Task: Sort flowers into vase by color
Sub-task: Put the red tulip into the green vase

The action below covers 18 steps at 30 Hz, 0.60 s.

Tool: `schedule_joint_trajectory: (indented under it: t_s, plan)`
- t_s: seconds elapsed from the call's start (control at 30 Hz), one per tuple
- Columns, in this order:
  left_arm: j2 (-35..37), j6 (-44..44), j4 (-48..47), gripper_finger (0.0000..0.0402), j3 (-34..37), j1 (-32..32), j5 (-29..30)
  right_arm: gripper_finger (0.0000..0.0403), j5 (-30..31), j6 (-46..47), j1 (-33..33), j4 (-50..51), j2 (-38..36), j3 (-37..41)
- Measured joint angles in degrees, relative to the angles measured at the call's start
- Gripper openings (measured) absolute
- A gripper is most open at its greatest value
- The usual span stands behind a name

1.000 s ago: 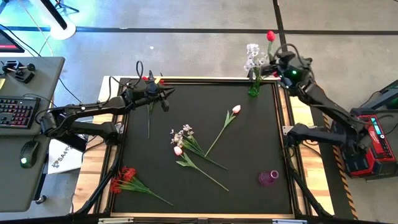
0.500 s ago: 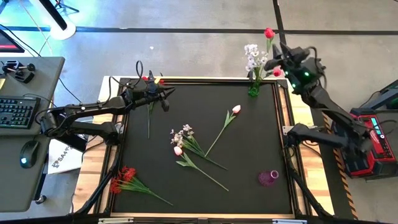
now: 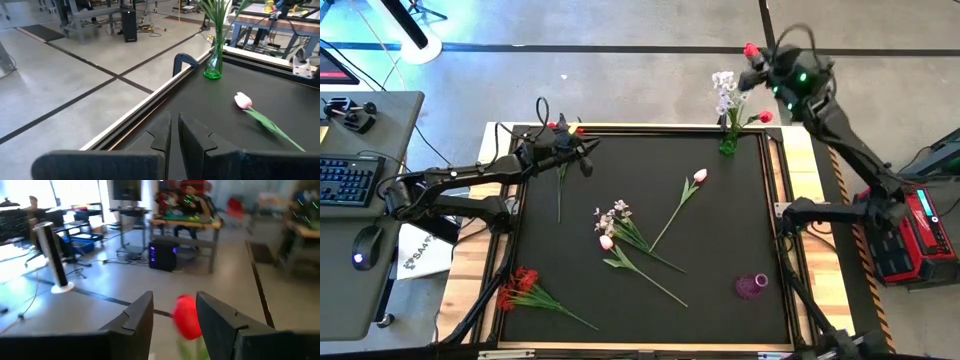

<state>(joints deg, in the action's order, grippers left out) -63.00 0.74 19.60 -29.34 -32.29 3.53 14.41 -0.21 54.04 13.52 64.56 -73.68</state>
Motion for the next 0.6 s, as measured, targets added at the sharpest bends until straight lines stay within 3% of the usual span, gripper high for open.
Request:
schedule_joint_trajectory:
  t_s: [0.2,0.47,0.6]
  plan:
    - [-0.62,0.85,0.09,0.0021,0.0,0.02,1.39,0.0156,-0.91,0.2,1.44,14.39,7.88,-17.1]
    - [-4.1,5.6,0.23,0.0021,0.0,-0.04,4.11,0.0272,-7.6,1.05,7.94,33.71,21.43,-34.81]
    - [-6.12,7.16,0.58,0.0021,0.0,-0.04,3.1,0.0313,-15.48,2.28,11.3,42.76,27.1,-42.54]
